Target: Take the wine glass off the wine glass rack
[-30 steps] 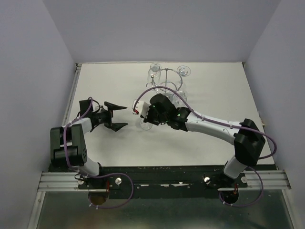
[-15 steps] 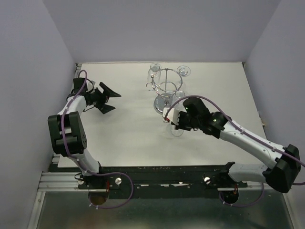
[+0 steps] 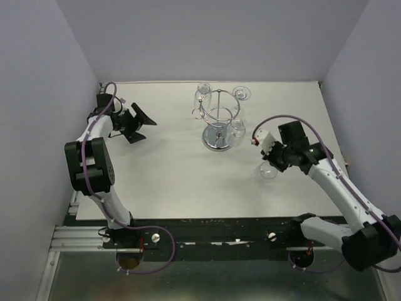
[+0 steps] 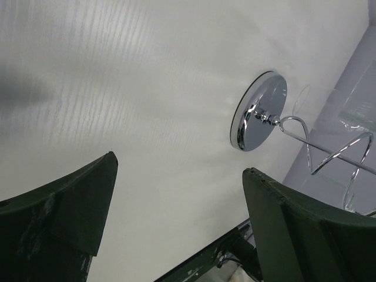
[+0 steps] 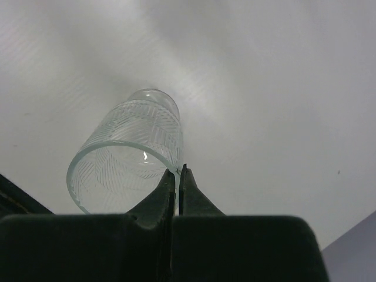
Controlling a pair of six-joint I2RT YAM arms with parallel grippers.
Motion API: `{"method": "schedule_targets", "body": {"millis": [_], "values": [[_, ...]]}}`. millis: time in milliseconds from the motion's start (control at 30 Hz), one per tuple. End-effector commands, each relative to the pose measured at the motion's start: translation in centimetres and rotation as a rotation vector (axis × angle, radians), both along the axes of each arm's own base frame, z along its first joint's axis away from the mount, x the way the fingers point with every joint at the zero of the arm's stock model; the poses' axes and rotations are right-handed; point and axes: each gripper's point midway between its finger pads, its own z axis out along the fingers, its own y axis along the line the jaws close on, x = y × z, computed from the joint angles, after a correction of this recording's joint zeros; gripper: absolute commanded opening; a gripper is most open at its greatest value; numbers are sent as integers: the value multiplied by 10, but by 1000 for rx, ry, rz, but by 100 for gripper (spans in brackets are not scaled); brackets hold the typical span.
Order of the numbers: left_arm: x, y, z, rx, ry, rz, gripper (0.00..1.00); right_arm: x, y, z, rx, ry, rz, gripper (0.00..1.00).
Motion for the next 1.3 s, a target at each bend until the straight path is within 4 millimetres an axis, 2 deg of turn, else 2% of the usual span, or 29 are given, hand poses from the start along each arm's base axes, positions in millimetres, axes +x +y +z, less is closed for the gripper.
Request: {"method": "schedule_targets", "body": {"millis": [0,100,200,400,667,833,1000,1167,1267], "values": [[12,15,-5,98,-7,-50,99,40,-52,10,24,51,-338,1],[20,16,-8,104,-12,-60,99,73,-83,15,15,39,-514,1],[27,15,-7,123,-28,-71,99,101,-102,17,23,77,-606,1],[22,10,7,130,-69,-89,99,147,-141,23,20,146,-753,1],[-5,-4,18,138,-113,-142,99,209,-174,18,39,211,-807,1],[-14,-9,24,163,-145,-179,99,245,-179,20,60,192,-814,1],[-16,-7,27,192,-156,-185,99,259,-176,16,92,209,-824,1],[-18,-7,26,198,-156,-183,99,249,-172,-5,82,287,-824,1],[-18,-7,26,200,-156,-181,99,246,-170,-12,88,312,-827,1]]}}
